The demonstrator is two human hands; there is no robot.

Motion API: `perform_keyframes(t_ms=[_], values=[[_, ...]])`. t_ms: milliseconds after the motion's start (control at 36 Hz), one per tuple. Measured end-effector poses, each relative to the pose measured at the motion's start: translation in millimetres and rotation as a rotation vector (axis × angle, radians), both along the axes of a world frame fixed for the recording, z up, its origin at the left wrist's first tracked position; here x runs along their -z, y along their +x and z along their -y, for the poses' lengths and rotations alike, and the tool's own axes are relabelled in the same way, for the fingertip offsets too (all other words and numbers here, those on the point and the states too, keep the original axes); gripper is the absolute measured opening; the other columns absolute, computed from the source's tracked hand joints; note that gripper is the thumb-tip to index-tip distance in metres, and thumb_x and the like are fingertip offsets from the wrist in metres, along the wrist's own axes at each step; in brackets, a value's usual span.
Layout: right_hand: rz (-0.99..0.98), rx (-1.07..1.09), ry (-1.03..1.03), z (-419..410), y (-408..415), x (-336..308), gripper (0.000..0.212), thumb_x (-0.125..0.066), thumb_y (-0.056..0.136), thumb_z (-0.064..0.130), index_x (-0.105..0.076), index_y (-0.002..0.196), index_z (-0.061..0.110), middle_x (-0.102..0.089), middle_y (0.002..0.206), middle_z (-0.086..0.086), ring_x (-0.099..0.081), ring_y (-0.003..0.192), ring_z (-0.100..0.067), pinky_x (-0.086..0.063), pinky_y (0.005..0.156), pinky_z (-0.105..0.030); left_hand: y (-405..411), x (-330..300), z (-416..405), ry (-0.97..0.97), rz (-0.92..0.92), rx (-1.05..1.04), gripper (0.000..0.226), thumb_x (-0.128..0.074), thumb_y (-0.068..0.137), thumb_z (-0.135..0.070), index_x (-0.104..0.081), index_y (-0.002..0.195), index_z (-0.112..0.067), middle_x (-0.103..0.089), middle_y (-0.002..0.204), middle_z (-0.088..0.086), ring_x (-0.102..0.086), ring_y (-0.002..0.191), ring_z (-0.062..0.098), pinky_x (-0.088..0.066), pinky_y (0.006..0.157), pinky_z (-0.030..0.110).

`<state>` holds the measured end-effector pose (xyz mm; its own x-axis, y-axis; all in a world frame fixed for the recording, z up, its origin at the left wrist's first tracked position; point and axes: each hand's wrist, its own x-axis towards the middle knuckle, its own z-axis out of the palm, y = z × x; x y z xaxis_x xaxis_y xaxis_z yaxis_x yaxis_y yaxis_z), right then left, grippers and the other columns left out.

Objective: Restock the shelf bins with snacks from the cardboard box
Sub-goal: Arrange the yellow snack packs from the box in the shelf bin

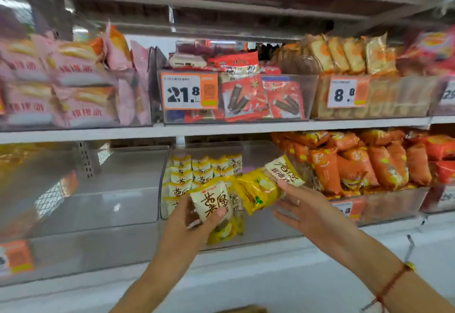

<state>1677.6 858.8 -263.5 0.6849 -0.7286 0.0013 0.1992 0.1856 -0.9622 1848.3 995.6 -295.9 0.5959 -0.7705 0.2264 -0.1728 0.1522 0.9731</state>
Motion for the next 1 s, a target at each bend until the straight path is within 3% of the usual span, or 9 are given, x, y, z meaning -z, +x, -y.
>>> perform_keyframes(t_ms=[139, 278, 417, 528, 639, 750, 833, 889, 1000], values=[[0.007, 0.134, -0.121, 40, 9, -11, 0.04, -0.071, 0.076, 0.017, -0.06, 0.114, 0.016, -0.073, 0.106, -0.002, -0.071, 0.092, -0.017, -0.059, 0.068, -0.027, 18, -29, 39, -0.029, 0.097, -0.024, 0.045, -0.068, 0.066, -0.044, -0.059, 0.108, -0.029, -0.07, 0.102, -0.013, -0.065, 0.091, -0.001, -0.05, 0.066, 0.011], [-0.18, 0.303, -0.495, 81, 40, 4, 0.054, -0.077, 0.077, 0.007, -0.044, 0.119, 0.015, -0.066, 0.112, -0.003, -0.064, 0.1, -0.013, -0.052, 0.093, -0.04, 39, -31, 85, -0.012, 0.138, -0.02, 0.038, -0.071, 0.071, -0.044, -0.057, 0.105, -0.036, -0.069, 0.102, -0.016, -0.065, 0.092, -0.004, -0.051, 0.076, 0.015], [-0.416, 0.364, -0.774, 120, 74, 12, 0.069, -0.083, 0.072, 0.019, -0.03, 0.115, 0.026, -0.058, 0.095, 0.01, -0.06, 0.088, -0.011, -0.052, 0.083, -0.034, 57, -29, 116, -0.025, 0.138, -0.014, 0.046, -0.071, 0.066, -0.047, -0.057, 0.107, -0.033, -0.07, 0.102, -0.014, -0.066, 0.093, -0.003, -0.048, 0.072, 0.013], [-0.574, 0.333, -0.741, 163, 102, 23, 0.066, -0.086, 0.067, 0.023, -0.035, 0.108, 0.019, -0.061, 0.096, -0.001, -0.062, 0.094, -0.022, -0.05, 0.085, -0.037, 69, -19, 136, -0.054, 0.194, -0.018, 0.049, -0.073, 0.061, -0.044, -0.057, 0.105, -0.03, -0.071, 0.101, -0.011, -0.066, 0.09, -0.002, -0.049, 0.069, 0.01], [-0.614, 0.214, -0.667, 191, 128, 27, 0.047, -0.085, 0.068, 0.01, -0.043, 0.086, 0.016, -0.06, 0.097, -0.007, -0.061, 0.095, -0.021, -0.052, 0.085, -0.032, 76, -2, 144, -0.119, 0.228, -0.062, 0.048, -0.078, 0.065, -0.031, -0.056, 0.107, -0.024, -0.072, 0.095, -0.008, -0.067, 0.087, 0.0, -0.05, 0.067, 0.011], [-0.577, -0.003, -0.533, 193, 145, 31, 0.032, -0.072, 0.08, -0.004, -0.049, 0.078, 0.019, -0.062, 0.097, -0.004, -0.059, 0.07, -0.002, -0.044, 0.052, -0.006, 77, 6, 142, -0.192, 0.217, -0.104, 0.038, -0.075, 0.069, -0.031, -0.054, 0.101, -0.029, -0.07, 0.087, -0.022, -0.065, 0.083, -0.008, -0.048, 0.065, 0.007], [-0.59, -0.09, -0.494, 196, 154, 44, 0.023, -0.07, 0.082, -0.002, -0.06, 0.092, 0.015, -0.067, 0.11, -0.006, -0.066, 0.091, -0.006, -0.054, 0.084, -0.021, 78, 7, 141, -0.233, 0.236, -0.154, 0.028, -0.073, 0.077, -0.024, -0.053, 0.096, -0.031, -0.067, 0.087, -0.017, -0.063, 0.08, -0.012, -0.045, 0.064, 0.004], [-0.651, -0.105, -0.515, 195, 156, 53, 0.031, -0.071, 0.084, 0.005, -0.063, 0.114, 0.006, -0.064, 0.124, -0.008, -0.061, 0.114, -0.017, -0.046, 0.101, -0.035, 78, 7, 141, -0.237, 0.247, -0.16, 0.027, -0.072, 0.08, -0.022, -0.052, 0.096, -0.032, -0.065, 0.093, -0.017, -0.062, 0.081, -0.013, -0.045, 0.064, 0.003], [-0.628, -0.041, -0.554, 195, 158, 61, 0.026, -0.066, 0.086, 0.001, -0.061, 0.111, 0.001, -0.059, 0.126, -0.016, -0.057, 0.105, -0.021, -0.05, 0.086, -0.026, 77, 7, 142, -0.221, 0.244, -0.146, 0.033, -0.073, 0.075, -0.034, -0.052, 0.1, -0.033, -0.066, 0.095, -0.019, -0.063, 0.086, -0.011, -0.046, 0.065, 0.005]])
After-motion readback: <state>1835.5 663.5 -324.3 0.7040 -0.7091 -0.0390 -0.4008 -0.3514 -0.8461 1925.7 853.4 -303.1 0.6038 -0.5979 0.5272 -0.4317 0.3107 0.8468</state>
